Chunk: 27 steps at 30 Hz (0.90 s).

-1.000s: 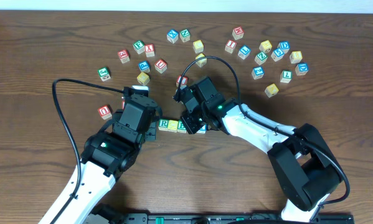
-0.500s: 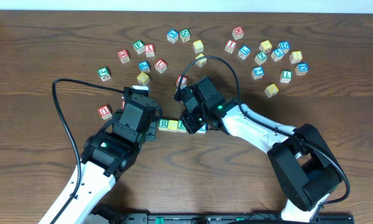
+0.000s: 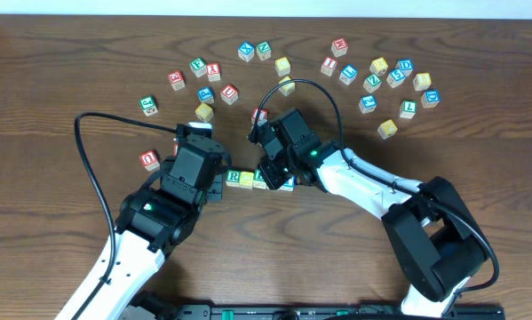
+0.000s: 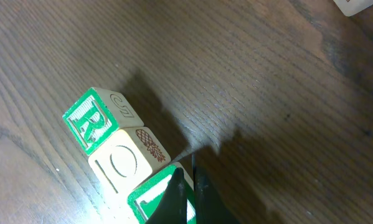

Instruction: Spell out ROBOT

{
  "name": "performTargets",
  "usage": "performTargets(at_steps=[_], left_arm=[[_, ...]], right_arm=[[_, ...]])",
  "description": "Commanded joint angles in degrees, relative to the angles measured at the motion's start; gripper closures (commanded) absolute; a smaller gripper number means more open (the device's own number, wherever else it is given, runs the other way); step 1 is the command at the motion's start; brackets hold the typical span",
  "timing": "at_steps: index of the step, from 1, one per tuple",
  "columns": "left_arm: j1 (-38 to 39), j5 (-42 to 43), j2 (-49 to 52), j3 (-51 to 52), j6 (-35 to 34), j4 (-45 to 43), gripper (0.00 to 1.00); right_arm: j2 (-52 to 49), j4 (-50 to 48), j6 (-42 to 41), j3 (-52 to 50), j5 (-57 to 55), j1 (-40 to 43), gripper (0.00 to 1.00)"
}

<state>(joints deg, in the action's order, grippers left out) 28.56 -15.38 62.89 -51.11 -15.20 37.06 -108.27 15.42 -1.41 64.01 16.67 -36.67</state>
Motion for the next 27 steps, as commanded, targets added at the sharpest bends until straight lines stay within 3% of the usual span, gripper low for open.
performTargets(at_steps=[1,27], left_arm=[[-0.3,-0.8,0.1,0.3,-0.2,0.0,0.49],[-0.3,-0.8,0.1,0.3,-0.1,0.0,0.49]], right_arm=[[0.0,0.5,0.2,0.4,-1.3,-0.1,0.99],[0.0,0.5,1.3,0.9,0.9,-0.2,0.99]])
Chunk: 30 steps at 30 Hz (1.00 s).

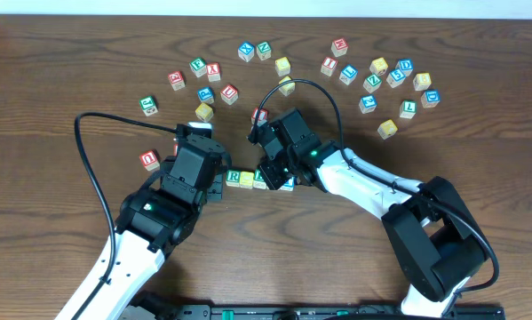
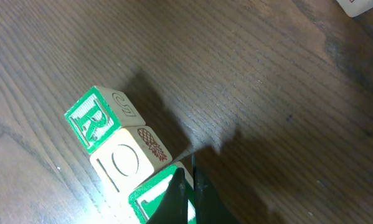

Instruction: Spell out ROBOT

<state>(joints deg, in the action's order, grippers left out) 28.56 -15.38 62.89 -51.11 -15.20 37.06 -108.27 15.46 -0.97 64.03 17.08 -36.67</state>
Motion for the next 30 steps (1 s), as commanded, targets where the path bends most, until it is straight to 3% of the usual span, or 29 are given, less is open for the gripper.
performTargets(at_steps=[1,30], left_arm=[[-0.3,-0.8,0.1,0.3,-0.1,0.0,0.49],[-0.3,-0.8,0.1,0.3,-0.1,0.0,0.49]], right_arm=[[0.0,0.6,0.9,1.0,0.7,-0.2,0.99],[0.1,3.0,1.1,3.8,1.3,-0.2,0.99]])
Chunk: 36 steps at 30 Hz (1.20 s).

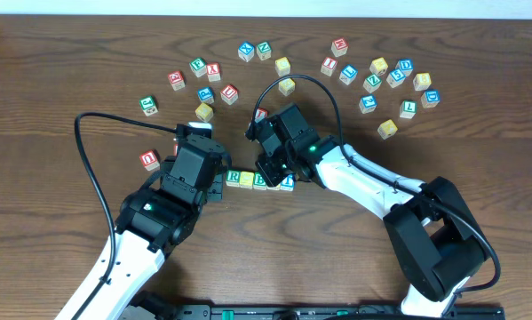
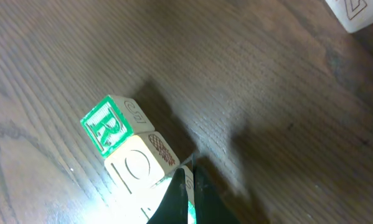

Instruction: Spell out ROBOT

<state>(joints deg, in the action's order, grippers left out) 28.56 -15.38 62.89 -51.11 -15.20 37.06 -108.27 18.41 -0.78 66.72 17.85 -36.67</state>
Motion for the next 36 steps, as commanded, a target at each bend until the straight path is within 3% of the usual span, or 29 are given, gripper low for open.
performTargets(at_steps=[1,20,36], left_arm=[[-0.3,-0.8,0.1,0.3,-0.1,0.0,0.49],[-0.3,-0.8,0.1,0.3,-0.1,0.3,0.48],[-0.3,-0.8,0.1,0.3,-0.1,0.4,0.48]], right_arm=[[0.1,0.0,0.9,1.1,0.5,-0.2,0.99],[0.1,0.7,0.6,1.1,-11.1,2.6,0.99],[0.1,12.5,-1.1,1.1,-15.0,5.6,0.99]])
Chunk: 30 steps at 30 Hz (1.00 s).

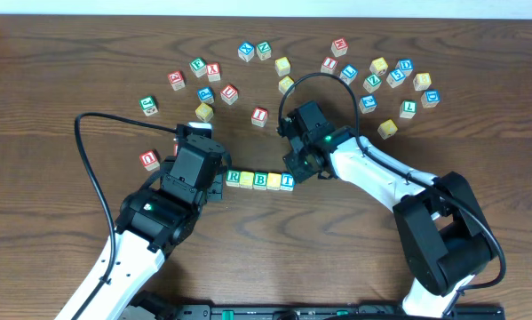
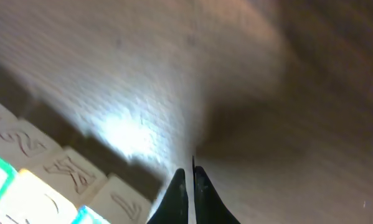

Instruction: Spell out ROBOT

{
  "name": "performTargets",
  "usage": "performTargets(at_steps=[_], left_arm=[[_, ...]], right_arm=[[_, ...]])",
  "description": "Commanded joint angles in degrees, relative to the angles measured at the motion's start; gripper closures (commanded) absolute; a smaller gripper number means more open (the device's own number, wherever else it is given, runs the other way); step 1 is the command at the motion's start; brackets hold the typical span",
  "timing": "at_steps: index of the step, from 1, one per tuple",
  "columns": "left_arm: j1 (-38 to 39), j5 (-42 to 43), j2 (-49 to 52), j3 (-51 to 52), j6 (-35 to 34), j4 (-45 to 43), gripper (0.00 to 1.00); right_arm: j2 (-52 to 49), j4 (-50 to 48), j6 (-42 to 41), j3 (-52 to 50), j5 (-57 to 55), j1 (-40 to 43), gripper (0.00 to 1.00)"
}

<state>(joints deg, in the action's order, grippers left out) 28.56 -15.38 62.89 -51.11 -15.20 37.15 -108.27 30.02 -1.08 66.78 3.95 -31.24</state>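
A row of five letter blocks lies mid-table: a green R (image 1: 234,178), a yellow block (image 1: 247,180), a B (image 1: 260,180), another yellow block (image 1: 273,180) and a blue T (image 1: 287,181). My right gripper (image 1: 295,169) hangs just behind the row's right end, shut with nothing between its fingers (image 2: 180,186). The right wrist view is blurred and shows the carved sides of the row's blocks (image 2: 68,174) at lower left. My left gripper (image 1: 210,182) sits just left of the R. Its jaws are hidden under the wrist.
Several loose letter blocks are scattered across the back of the table, among them a red one (image 1: 260,114) behind the row and a yellow one (image 1: 387,129) at the right. Another red block (image 1: 149,159) lies left of the left arm.
My right gripper has moved right, from over the row's third block to its right end. All five blocks of the row now show. The left arm has not moved.
At first my right gripper was shut and low at the third block of the row, beside R and O, and stayed there. Then it stood a little higher and farther back. Now it is off the row's right end, still shut and empty.
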Motion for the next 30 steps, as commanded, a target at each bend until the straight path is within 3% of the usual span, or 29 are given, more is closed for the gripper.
performTargets(at_steps=[1,30], left_arm=[[-0.3,-0.8,0.1,0.3,0.0,0.4,0.48],[-0.3,-0.8,0.1,0.3,0.6,2.7,0.48]], right_arm=[[0.1,1.5,-1.2,1.0,-1.4,0.2,0.99],[0.1,9.1,-2.1,1.0,2.4,0.3,0.99]])
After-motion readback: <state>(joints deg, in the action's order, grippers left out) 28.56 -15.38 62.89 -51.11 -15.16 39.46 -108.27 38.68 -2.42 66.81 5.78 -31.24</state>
